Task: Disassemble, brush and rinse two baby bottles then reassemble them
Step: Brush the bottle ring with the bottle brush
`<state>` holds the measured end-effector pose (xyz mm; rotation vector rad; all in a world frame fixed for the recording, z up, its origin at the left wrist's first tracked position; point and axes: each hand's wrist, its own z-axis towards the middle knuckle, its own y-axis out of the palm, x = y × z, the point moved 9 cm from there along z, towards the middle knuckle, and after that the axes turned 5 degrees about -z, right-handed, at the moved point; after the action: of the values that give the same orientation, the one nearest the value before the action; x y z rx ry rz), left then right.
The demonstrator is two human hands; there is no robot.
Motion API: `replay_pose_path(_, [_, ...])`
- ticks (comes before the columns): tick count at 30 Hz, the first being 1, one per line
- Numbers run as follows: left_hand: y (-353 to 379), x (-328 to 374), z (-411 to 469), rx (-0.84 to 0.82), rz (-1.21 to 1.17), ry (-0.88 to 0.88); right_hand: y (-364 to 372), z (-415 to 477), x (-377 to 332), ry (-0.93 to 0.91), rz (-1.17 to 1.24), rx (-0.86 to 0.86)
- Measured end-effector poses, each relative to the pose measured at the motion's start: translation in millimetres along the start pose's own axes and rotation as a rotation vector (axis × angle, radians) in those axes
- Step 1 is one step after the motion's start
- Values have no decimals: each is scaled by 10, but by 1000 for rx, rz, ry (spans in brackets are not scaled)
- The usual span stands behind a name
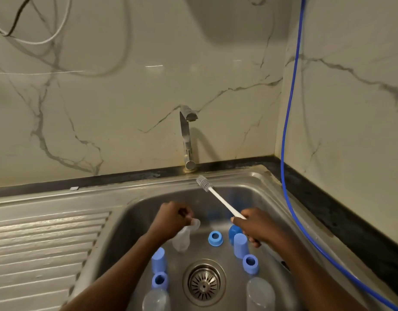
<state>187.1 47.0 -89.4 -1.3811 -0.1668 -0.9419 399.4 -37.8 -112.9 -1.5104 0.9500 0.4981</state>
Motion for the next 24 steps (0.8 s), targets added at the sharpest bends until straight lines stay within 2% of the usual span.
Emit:
replay_pose_path(5, [596, -68, 227, -192, 346, 32, -30, 44, -30, -43, -21, 60])
replay_pose_path(10, [897, -83, 346, -306, 696, 117, -26, 71, -70, -69, 0, 89])
replay_pose_path(14, [1035, -237, 340, -398, 807, 94, -23, 82, -59, -73, -4, 85])
replay_pose_path(19, [1121, -301, 320, -397, 873, 115, -21, 82, -62, -80, 9, 86])
replay_pose_path(24, [1180, -267, 302, -468, 880, 101, -36, 61, -77, -84, -11, 88])
